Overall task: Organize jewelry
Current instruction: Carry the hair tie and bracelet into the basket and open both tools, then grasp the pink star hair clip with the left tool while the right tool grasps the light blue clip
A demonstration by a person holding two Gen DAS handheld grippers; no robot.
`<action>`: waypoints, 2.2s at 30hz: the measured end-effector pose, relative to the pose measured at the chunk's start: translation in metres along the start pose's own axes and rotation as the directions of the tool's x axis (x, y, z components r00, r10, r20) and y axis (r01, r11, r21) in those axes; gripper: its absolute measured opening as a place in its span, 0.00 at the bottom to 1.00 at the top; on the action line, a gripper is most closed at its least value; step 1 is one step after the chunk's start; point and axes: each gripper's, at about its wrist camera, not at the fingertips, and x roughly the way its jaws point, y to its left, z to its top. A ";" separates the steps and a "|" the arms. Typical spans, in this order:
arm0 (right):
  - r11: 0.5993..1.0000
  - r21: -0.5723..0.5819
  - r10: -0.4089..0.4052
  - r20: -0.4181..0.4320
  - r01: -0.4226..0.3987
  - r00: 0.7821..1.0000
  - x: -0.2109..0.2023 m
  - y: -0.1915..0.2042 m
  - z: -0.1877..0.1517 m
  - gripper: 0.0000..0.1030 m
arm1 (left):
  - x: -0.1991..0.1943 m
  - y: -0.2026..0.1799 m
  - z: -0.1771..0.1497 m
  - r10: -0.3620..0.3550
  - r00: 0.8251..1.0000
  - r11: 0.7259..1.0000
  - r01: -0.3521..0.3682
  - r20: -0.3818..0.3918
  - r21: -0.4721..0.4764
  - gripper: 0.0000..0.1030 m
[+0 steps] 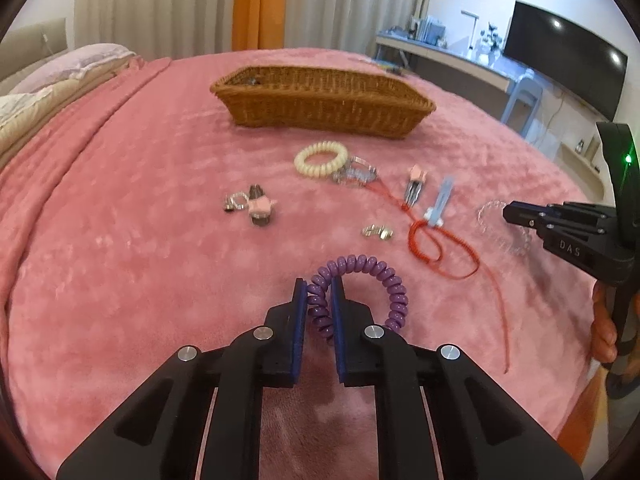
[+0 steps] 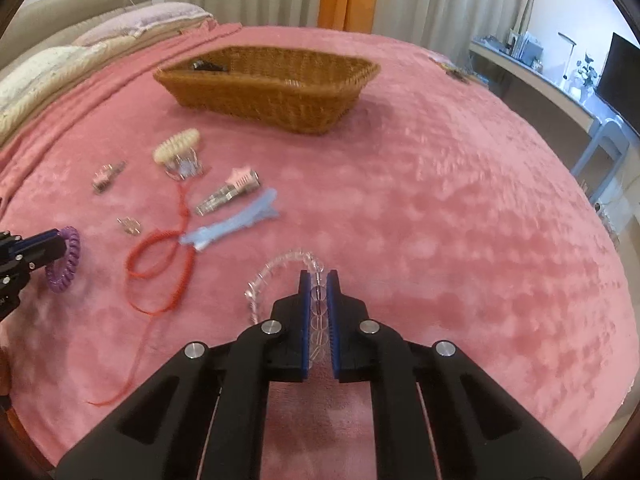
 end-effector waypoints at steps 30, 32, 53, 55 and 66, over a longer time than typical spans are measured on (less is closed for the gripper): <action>0.975 0.070 0.187 0.245 -0.210 0.951 0.036 -0.001 0.226 0.06 | 0.065 0.004 0.224 -0.015 0.969 1.000 0.011 0.247 0.015 0.10; 0.969 0.090 0.204 0.219 -0.228 0.954 0.055 -0.001 0.230 0.06 | 0.087 0.010 0.229 -0.013 0.976 1.000 0.013 0.217 -0.001 0.10; 0.925 0.224 0.285 0.123 -0.306 0.951 0.124 -0.029 0.203 0.45 | 0.133 0.026 0.210 -0.033 0.994 0.999 0.034 0.105 -0.010 0.23; 0.928 0.219 0.275 0.139 -0.301 0.951 0.112 -0.028 0.204 0.45 | 0.117 0.027 0.210 -0.050 0.990 0.998 0.053 0.130 -0.022 0.26; 0.974 0.086 0.185 0.230 -0.209 0.956 0.005 0.000 0.154 0.45 | -0.021 0.048 0.155 -0.078 0.956 0.994 0.098 0.284 -0.055 0.42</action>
